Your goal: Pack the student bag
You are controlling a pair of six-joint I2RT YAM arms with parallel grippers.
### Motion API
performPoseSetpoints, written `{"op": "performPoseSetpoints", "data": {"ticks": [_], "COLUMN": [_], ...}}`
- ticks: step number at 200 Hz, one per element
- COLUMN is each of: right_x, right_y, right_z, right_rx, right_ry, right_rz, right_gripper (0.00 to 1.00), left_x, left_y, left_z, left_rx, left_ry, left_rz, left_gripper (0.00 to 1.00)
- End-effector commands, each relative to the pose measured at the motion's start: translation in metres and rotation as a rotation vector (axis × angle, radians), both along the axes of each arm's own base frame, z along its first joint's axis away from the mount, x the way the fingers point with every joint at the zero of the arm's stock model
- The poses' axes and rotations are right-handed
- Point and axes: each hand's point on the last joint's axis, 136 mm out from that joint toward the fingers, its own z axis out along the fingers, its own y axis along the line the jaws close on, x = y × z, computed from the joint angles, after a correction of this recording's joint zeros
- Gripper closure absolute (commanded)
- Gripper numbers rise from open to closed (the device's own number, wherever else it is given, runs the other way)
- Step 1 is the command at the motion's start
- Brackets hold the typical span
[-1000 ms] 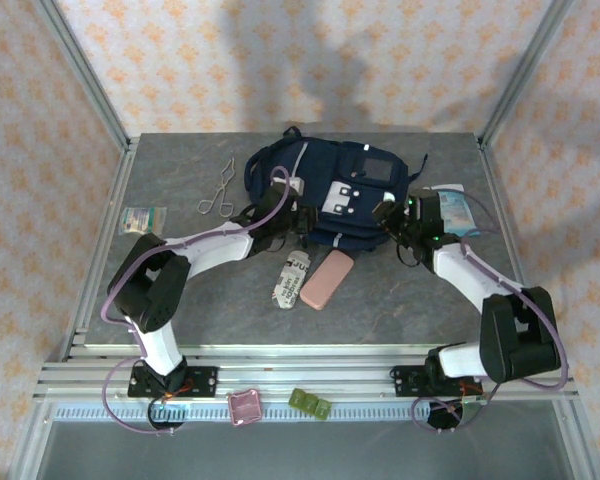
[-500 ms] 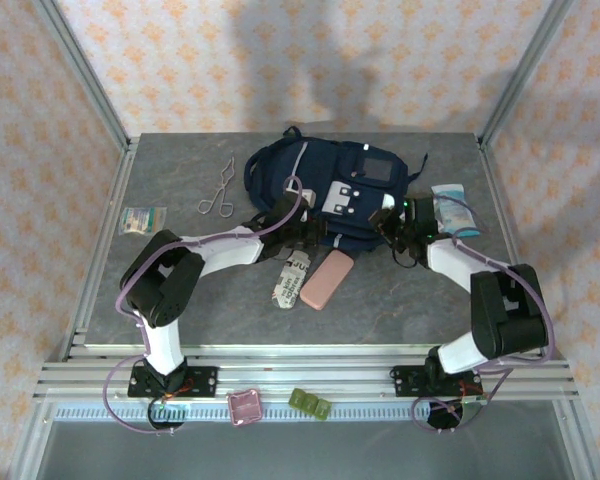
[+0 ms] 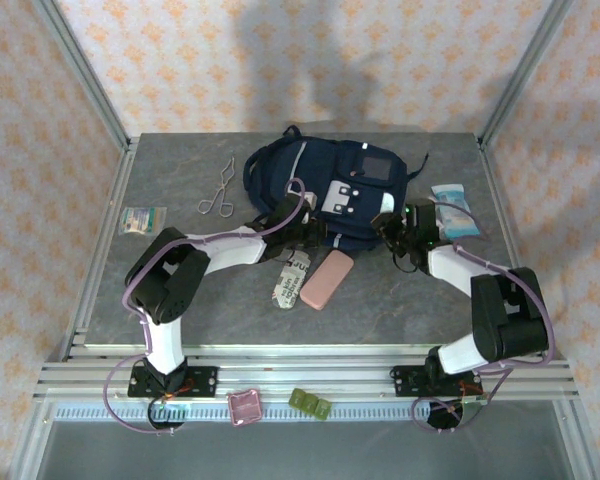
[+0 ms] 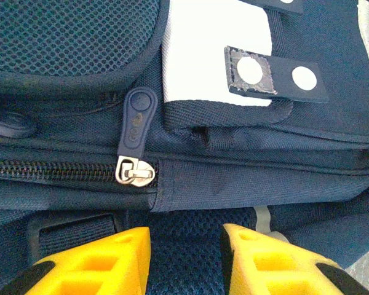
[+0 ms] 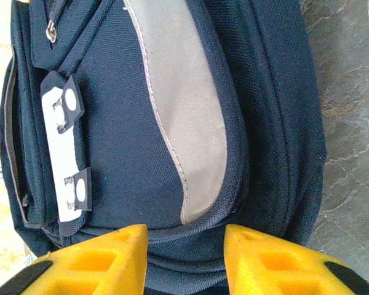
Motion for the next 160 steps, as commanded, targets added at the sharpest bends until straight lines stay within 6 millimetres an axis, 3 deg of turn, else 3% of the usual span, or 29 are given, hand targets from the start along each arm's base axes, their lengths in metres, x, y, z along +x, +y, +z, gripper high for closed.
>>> {"op": "performPoseSetpoints", "data": {"ticks": [1, 39, 79, 89, 96, 127, 158, 160], "right_x": [-0.003, 0.033, 0.051, 0.056, 0.06, 0.067, 0.066, 0.066], "right_y": [-0.008, -0.003, 0.0, 0.004, 0.005, 0.0, -0.006, -0.006], "right_z": [-0.021, -0.004, -0.026, -0.024, -0.023, -0.033, -0.034, -0.032], "right_rx": [-0.026, 0.009, 0.281, 0.313, 0.32, 0.243, 0.234, 0.235], "right_ry": [0.052, 0.042, 0.169, 0.162, 0.166, 0.231, 0.226, 0.221], "right_rz": [-0.036, -0.064, -0.209, -0.214, -0.213, -0.214, -0.224, -0.221], "right_gripper": [0.62, 0.59, 0.6, 0.71, 0.77, 1.0, 1.0, 1.0], "left_x": [0.002, -0.003, -0.005, -0.006, -0.007, -0.007, -0.005, -0.004], "left_y": [-0.009, -0.009, -0.011, -0.012, -0.011, -0.01, -0.005, -0.006], "left_z": [0.003, -0.004, -0.008, -0.007, -0.021, -0.022, -0.017, -0.006], "left_rx": [-0.009, 0.012, 0.019, 0.02, 0.041, 0.054, 0.067, 0.055], "left_ry": [-0.001, 0.011, 0.017, 0.018, 0.041, 0.042, 0.022, 0.003], "left_rz": [-0.019, -0.029, -0.041, -0.044, -0.045, -0.049, -0.031, -0.029], "left_gripper": [0.64, 0.64, 0.65, 0.66, 0.66, 0.66, 0.66, 0.66]}}
